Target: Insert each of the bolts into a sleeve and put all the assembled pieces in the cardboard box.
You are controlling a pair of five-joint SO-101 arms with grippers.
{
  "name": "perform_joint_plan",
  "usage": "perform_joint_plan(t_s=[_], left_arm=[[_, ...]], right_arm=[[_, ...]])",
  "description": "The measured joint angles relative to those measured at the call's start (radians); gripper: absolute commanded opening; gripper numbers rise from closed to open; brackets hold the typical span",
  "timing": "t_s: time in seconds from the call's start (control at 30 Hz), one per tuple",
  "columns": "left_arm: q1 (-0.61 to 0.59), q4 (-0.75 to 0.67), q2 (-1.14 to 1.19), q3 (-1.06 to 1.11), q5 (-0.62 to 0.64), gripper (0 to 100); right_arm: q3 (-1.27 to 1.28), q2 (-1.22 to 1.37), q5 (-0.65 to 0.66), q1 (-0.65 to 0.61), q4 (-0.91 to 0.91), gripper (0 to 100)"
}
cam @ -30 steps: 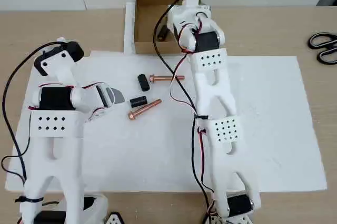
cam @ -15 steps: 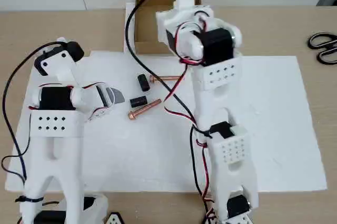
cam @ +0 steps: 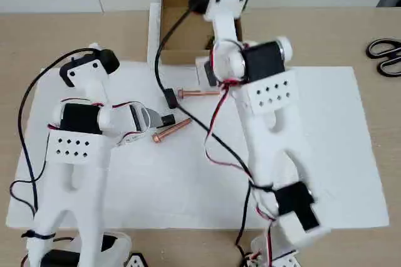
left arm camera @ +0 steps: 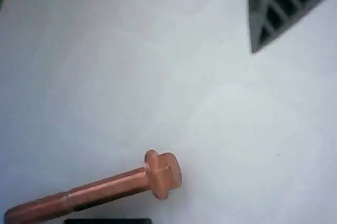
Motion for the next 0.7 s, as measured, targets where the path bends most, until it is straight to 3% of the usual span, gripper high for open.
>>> perform_joint_plan(t_s=[0.2,0.43,0.7], left_arm=[[0.000,-0.008,0.000,0.000,0.000,30],[-0.063,-0.064,0.000,0.003,0.029,30],[-0.201,-0.218,0.000,0.155,0.186,30]], right_arm=[[0.276,-0.192,0.003,-0.043,0.000,30.0],[0.485,-0.184,0.009,-0.020,-0.126,30.0],[0.488,0.023,0.336,-0.068,-0.273,29.9]])
